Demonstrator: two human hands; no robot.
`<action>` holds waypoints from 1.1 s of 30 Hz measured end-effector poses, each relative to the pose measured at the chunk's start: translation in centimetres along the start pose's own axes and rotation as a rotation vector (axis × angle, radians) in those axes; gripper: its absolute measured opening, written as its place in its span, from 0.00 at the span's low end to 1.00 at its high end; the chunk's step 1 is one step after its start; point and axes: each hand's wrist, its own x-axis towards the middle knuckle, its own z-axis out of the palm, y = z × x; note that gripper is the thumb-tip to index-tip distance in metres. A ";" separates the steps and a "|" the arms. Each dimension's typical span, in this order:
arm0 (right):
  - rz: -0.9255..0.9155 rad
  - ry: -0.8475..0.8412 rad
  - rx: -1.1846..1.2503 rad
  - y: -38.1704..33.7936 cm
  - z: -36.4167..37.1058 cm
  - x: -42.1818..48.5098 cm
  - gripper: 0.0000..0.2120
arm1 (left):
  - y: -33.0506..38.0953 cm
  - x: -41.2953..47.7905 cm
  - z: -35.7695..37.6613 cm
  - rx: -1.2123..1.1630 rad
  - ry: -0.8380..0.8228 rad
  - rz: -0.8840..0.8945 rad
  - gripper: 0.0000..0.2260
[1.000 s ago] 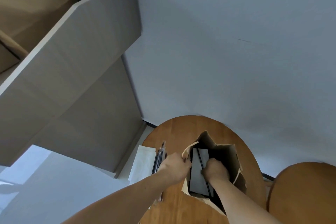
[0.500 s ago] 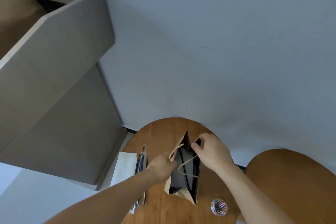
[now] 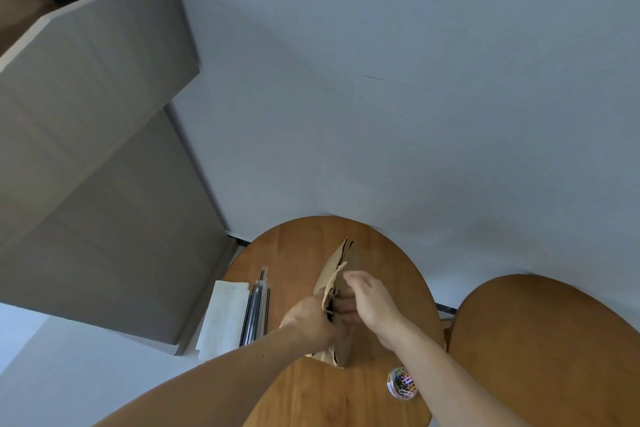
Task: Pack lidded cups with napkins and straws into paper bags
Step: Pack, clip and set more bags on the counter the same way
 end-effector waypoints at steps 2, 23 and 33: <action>-0.095 0.000 -0.162 0.6 -0.6 0.2 0.16 | 0.3 0.3 0.0 0.123 0.065 -0.048 0.04; -0.651 0.229 -1.037 3.4 -7.8 1.8 0.12 | 0.7 2.2 -3.6 0.119 0.202 0.130 0.06; -0.563 0.532 -0.477 7.6 -9.6 1.4 0.15 | -0.3 3.0 -3.0 0.124 0.248 0.152 0.07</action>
